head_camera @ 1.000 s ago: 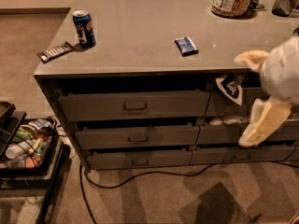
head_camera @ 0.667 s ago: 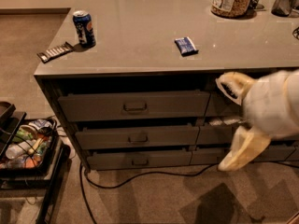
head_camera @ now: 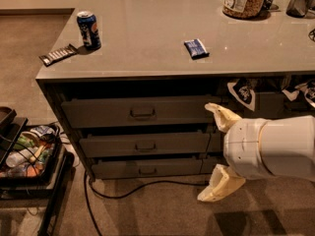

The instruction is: Open bottom drawer

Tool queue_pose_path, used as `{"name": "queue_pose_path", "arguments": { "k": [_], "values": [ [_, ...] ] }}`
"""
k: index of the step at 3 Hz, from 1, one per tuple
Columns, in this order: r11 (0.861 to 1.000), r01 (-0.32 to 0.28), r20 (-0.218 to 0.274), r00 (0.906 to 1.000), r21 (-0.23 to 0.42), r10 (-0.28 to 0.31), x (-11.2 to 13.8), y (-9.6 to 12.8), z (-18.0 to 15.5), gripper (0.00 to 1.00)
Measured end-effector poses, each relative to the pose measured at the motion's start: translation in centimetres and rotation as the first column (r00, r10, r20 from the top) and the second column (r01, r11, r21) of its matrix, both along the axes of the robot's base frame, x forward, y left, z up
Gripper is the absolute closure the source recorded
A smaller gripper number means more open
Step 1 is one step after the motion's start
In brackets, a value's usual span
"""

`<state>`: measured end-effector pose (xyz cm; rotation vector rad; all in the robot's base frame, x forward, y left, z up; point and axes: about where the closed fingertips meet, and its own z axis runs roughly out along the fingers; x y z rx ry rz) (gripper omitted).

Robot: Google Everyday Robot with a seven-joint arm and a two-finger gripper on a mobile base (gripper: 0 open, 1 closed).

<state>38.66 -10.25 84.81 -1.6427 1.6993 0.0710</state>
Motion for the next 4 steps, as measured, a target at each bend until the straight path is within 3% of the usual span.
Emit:
{"name": "queue_pose_path", "arguments": {
  "k": [1,2,3,4],
  "values": [
    [1.0,0.02,0.059,0.998,0.004,-0.021,0.9,0.2,-0.8,0.0],
    [1.0,0.004,0.112,0.9937,0.026,-0.006,2.0,1.9,-5.6,0.0],
    [0.995,0.009,0.163,0.9863,0.097,-0.025,3.3,3.1,-10.4,0.0],
    [0.993,0.023,0.204,0.9779,0.114,-0.046,4.9,3.2,-11.4,0.0]
  ]
}}
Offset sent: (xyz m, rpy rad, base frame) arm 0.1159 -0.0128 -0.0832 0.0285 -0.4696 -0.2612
